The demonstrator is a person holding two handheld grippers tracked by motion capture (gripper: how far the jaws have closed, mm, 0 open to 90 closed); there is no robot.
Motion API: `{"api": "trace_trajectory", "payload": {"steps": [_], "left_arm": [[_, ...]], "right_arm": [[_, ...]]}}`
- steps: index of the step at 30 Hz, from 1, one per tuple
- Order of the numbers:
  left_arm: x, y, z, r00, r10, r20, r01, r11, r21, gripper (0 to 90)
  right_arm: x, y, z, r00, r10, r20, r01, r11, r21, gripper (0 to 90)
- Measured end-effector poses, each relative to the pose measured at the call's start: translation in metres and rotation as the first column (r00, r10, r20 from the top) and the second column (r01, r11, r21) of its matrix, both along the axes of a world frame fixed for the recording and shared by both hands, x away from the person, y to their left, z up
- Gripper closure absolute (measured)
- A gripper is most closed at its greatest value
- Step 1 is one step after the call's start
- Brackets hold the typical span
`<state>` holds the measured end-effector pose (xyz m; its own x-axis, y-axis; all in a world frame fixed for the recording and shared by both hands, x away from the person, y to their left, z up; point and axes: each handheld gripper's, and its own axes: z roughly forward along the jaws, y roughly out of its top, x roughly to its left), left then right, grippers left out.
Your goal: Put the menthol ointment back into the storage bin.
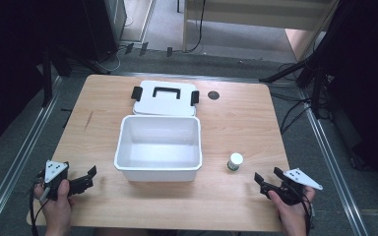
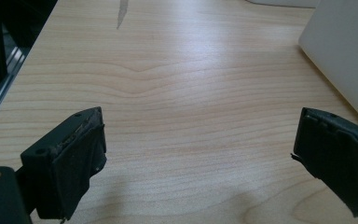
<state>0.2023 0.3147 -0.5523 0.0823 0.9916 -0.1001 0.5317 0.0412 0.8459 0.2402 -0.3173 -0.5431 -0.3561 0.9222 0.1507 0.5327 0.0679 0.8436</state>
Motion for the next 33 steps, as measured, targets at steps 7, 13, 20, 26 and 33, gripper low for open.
{"api": "trace_trajectory", "payload": {"steps": [7, 13, 20, 26, 33], "left_arm": [[0.0, -0.001, 0.0, 0.9999, -0.008, -0.009, 0.008, 0.9999, 0.007, 3.1], [0.001, -0.001, 0.0, 0.9998, -0.01, -0.016, 0.011, 0.9999, 0.005, 3.2], [0.002, -0.001, 0.0, 0.9997, -0.013, -0.021, 0.013, 0.9999, 0.0, 3.1], [0.002, -0.001, 0.0, 0.9995, -0.017, -0.028, 0.017, 0.9999, -0.003, 3.1], [0.003, 0.0, -0.001, 0.9994, -0.019, -0.029, 0.019, 0.9998, -0.007, 3.2]], "right_arm": [[0.016, 0.019, 0.016, 0.9883, 0.092, -0.122, -0.106, 0.988, -0.11, 15.9], [0.042, 0.051, 0.047, 0.924, 0.155, -0.35, -0.271, 0.91, -0.315, 16.0], [0.065, 0.085, 0.064, 0.8226, 0.185, -0.538, -0.437, 0.81, -0.391, 16.0], [0.079, 0.109, 0.067, 0.7468, 0.164, -0.644, -0.532, 0.73, -0.43, 15.9], [0.102, 0.126, 0.069, 0.72, 0.182, -0.67, -0.589, 0.671, -0.451, 26.0]]}}
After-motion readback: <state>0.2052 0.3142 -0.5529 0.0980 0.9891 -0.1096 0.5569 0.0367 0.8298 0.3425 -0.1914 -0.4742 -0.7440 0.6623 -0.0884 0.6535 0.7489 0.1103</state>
